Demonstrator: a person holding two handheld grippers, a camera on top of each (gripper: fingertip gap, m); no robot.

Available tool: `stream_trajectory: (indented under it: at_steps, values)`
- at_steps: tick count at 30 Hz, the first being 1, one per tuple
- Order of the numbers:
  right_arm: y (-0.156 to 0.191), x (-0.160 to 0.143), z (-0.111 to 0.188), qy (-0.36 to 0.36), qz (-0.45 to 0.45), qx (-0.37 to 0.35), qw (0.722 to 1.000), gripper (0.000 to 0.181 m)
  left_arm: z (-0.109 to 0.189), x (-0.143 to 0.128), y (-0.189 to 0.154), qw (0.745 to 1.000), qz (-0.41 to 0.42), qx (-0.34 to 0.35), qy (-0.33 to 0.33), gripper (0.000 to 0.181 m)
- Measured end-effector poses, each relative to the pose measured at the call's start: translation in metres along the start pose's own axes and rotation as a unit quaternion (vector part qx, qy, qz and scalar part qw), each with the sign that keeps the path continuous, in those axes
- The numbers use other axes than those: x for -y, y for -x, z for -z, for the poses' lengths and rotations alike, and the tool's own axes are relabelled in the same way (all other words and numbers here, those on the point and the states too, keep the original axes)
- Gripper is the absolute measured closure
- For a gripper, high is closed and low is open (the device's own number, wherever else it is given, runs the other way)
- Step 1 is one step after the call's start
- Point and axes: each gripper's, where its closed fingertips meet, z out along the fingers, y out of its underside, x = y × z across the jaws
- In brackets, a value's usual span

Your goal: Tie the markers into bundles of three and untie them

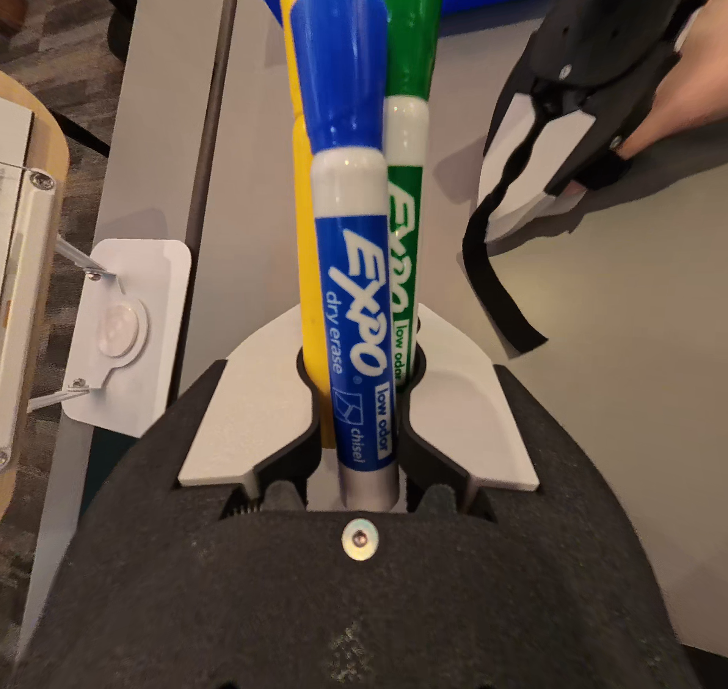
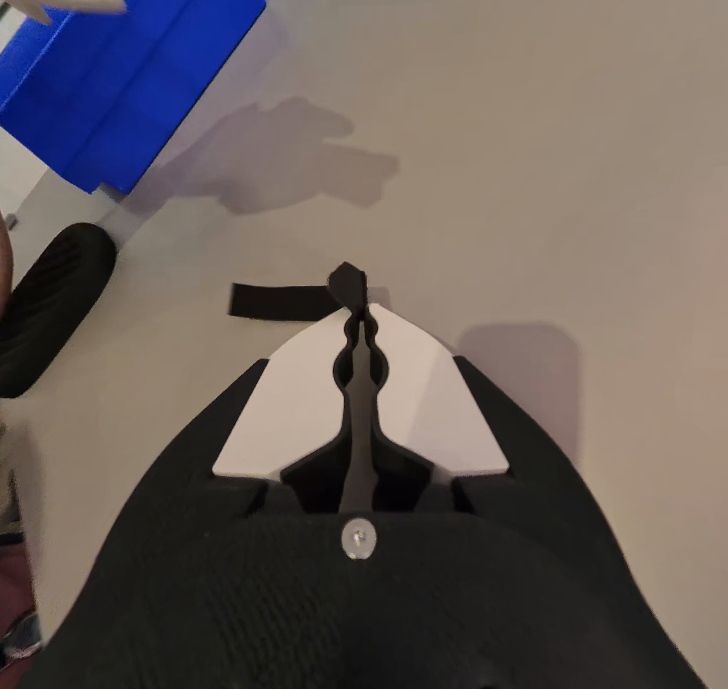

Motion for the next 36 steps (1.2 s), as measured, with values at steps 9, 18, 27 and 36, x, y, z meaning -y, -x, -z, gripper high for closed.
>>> stream_trajectory:
  at_steps: [9,18,27,36]
  values:
    - [-0.008,0.142,0.078,-0.158,0.310,-0.082,0.934,0.178,-0.017,-0.009,-0.007,0.998,-0.025,-0.057,-0.012,0.138]
    - [0.077,0.210,0.081,-0.218,0.689,-0.180,0.667,0.178,-0.014,-0.015,-0.009,0.996,-0.013,-0.079,-0.030,0.138]
    - [0.132,0.170,0.050,-0.188,0.815,-0.198,0.510,0.178,-0.018,-0.031,-0.008,0.997,-0.009,-0.073,0.006,0.138]
    - [0.138,0.143,0.013,-0.138,0.874,-0.213,0.414,0.178,-0.011,-0.028,-0.008,0.997,0.000,-0.078,-0.014,0.139]
